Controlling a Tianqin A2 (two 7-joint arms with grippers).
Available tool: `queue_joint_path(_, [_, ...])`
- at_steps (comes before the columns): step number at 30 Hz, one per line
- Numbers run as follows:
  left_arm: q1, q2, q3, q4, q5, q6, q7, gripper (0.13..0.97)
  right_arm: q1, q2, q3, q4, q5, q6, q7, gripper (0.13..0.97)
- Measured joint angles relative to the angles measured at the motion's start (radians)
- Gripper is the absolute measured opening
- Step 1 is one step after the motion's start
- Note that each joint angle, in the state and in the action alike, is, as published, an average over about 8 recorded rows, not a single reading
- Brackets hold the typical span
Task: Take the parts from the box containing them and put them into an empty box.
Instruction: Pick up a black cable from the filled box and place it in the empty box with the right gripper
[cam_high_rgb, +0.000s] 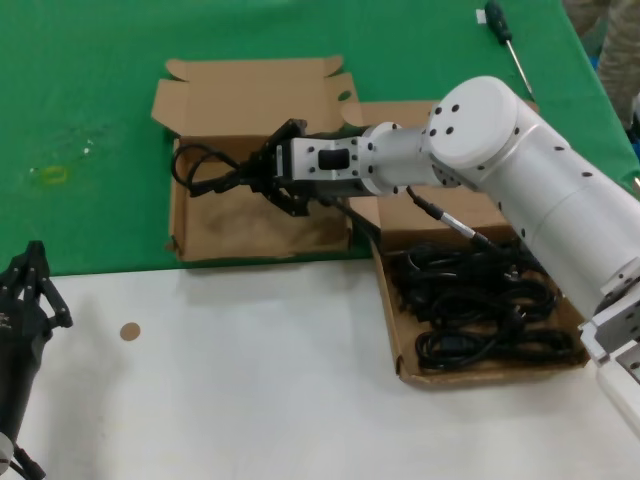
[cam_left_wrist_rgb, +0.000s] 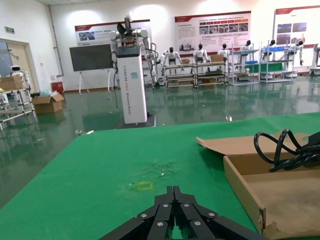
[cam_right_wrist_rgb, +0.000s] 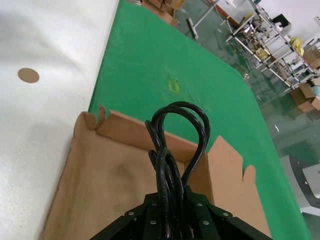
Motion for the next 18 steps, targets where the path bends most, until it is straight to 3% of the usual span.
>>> queue_joint_path(15, [0.000,0.000,0.000,0.000,0.000,0.000,0.000,0.152,0.005,-0.009,0.001,-0.029,-0.007,0.039,-0.032,0.253])
queue_joint_path(18, [0.000,0.000,0.000,0.000,0.000,0.000,0.000,0.152,0.005,-0.012,0.002,-0.035,-0.006,0.046,-0.038,0.294])
